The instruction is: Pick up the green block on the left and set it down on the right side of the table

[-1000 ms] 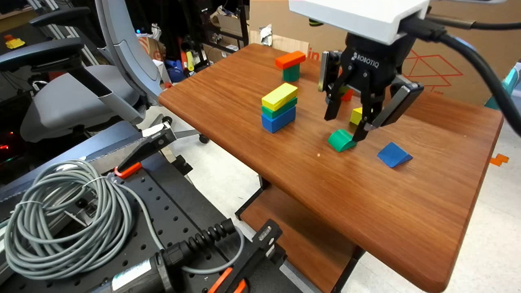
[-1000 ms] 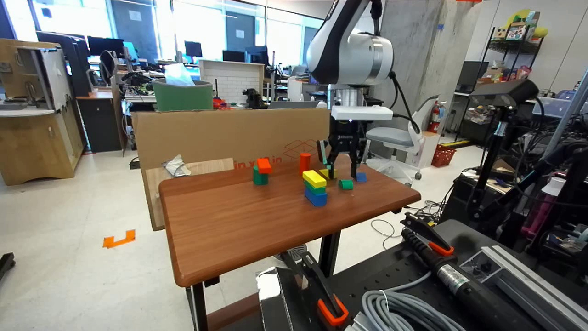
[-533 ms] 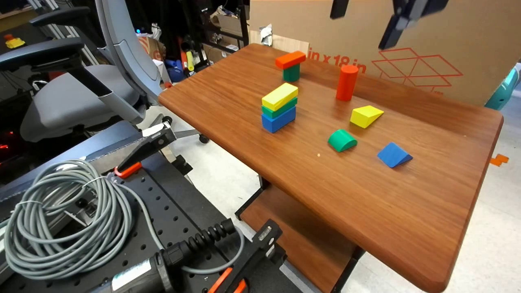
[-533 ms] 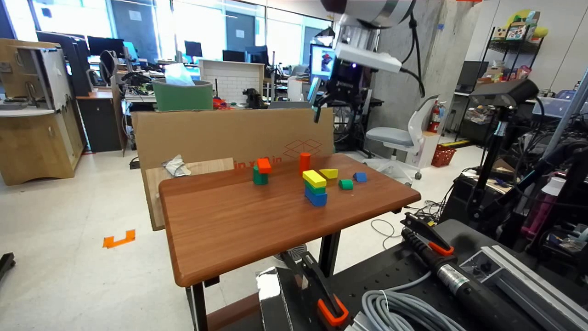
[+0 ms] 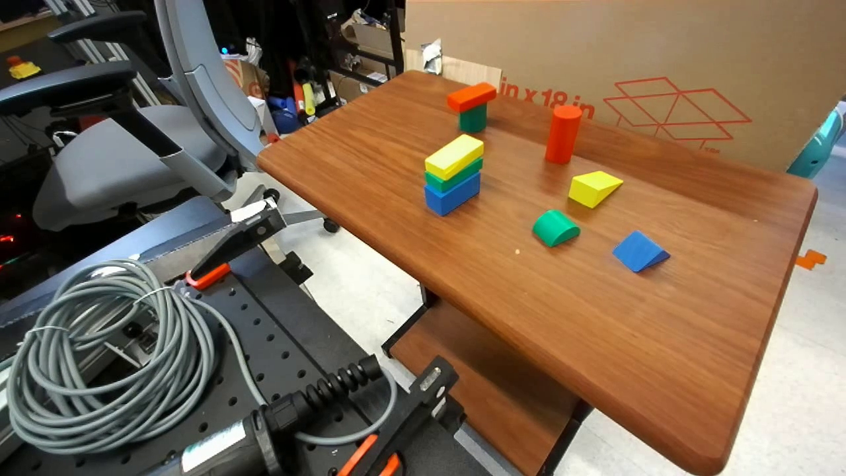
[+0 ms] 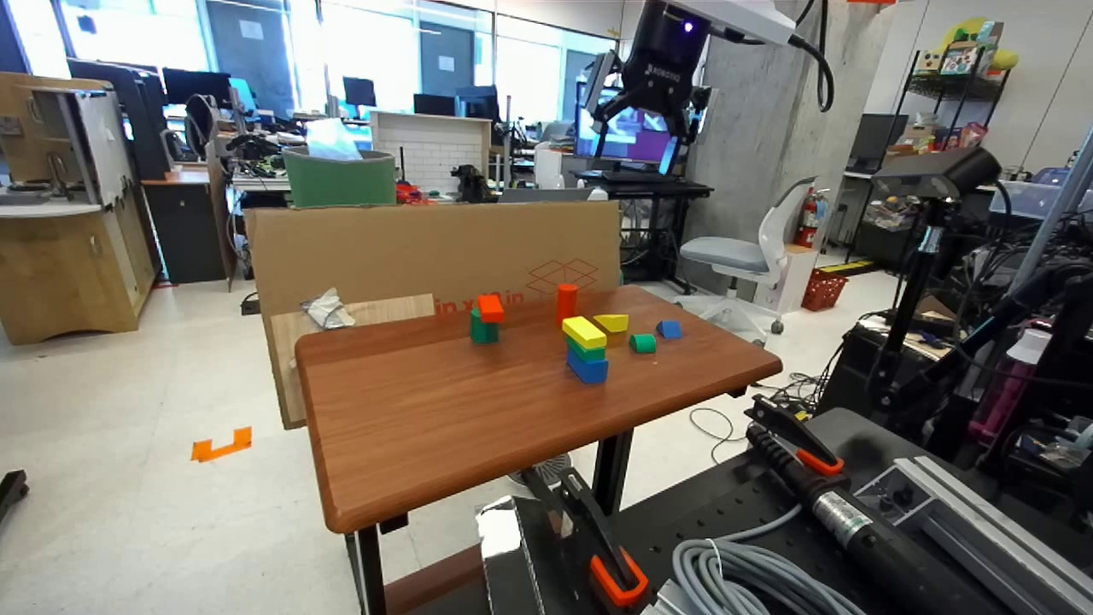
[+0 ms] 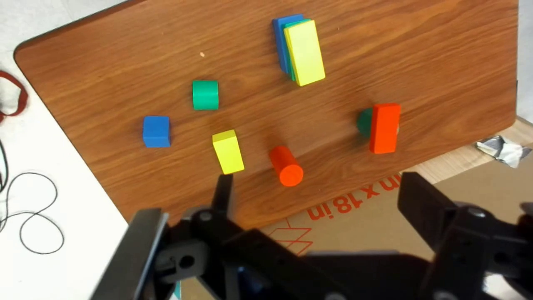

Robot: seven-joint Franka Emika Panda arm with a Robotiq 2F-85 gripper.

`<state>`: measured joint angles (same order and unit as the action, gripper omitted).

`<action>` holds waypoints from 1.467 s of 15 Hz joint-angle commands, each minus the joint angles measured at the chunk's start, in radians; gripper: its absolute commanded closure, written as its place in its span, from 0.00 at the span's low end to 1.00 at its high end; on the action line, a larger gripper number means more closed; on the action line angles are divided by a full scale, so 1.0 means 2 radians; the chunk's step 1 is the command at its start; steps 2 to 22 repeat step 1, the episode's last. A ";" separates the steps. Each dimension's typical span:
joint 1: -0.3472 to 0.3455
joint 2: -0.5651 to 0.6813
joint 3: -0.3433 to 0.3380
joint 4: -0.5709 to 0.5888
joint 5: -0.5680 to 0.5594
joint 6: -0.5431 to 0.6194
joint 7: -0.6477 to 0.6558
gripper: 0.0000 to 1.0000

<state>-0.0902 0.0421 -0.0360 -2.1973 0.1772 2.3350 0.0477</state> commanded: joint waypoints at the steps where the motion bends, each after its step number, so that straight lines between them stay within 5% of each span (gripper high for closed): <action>1: 0.005 0.006 -0.005 0.002 0.000 0.000 0.000 0.00; 22: 0.005 0.006 -0.005 0.002 0.000 0.000 0.000 0.00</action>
